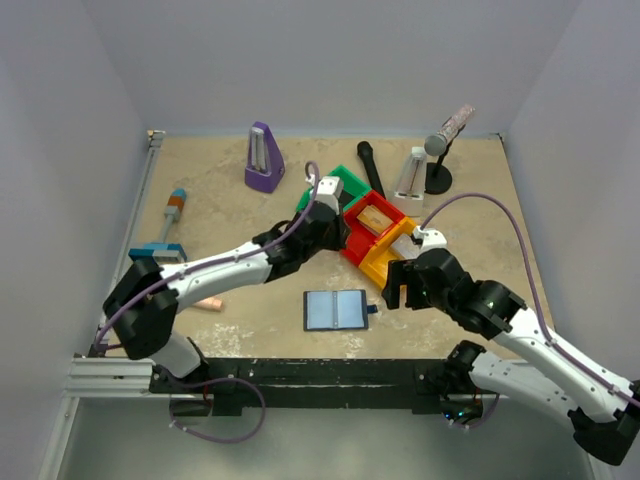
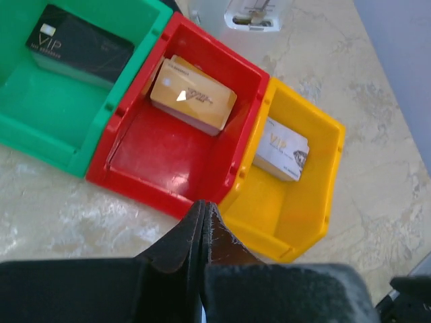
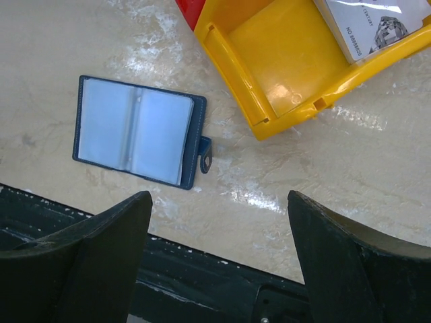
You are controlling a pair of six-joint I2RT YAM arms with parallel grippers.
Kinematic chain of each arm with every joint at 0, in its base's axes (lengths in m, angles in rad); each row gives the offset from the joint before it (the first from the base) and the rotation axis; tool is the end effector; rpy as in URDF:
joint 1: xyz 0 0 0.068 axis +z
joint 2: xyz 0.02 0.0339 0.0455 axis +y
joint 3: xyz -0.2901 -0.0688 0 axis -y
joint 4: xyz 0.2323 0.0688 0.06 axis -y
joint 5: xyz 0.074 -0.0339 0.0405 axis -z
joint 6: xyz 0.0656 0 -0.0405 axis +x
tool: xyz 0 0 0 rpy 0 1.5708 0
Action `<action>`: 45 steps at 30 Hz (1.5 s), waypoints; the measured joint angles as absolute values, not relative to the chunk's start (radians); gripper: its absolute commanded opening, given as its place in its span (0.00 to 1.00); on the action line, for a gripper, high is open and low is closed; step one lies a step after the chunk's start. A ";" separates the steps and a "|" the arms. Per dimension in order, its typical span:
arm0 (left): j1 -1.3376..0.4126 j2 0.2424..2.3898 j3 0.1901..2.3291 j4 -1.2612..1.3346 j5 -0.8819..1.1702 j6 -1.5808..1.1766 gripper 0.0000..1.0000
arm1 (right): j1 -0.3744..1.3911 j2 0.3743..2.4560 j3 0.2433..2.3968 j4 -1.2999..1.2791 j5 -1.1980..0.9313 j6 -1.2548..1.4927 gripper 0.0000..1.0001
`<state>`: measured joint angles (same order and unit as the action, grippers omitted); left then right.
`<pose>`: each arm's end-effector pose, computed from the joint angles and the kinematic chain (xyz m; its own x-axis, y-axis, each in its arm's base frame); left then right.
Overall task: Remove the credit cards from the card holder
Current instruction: Remove the credit card from the card holder.
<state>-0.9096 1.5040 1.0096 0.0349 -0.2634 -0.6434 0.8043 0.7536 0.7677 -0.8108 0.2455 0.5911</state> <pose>0.2325 -0.2710 0.2846 -0.5891 -0.1861 -0.7863 0.3317 0.8317 -0.4453 0.1059 0.0870 0.2769 -0.7355 0.0155 -0.6773 -0.2059 0.9473 0.2453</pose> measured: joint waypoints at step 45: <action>-0.844 2.317 1.816 -0.334 -0.291 -0.452 0.00 | 0.804 0.648 0.702 -0.815 0.245 0.611 0.87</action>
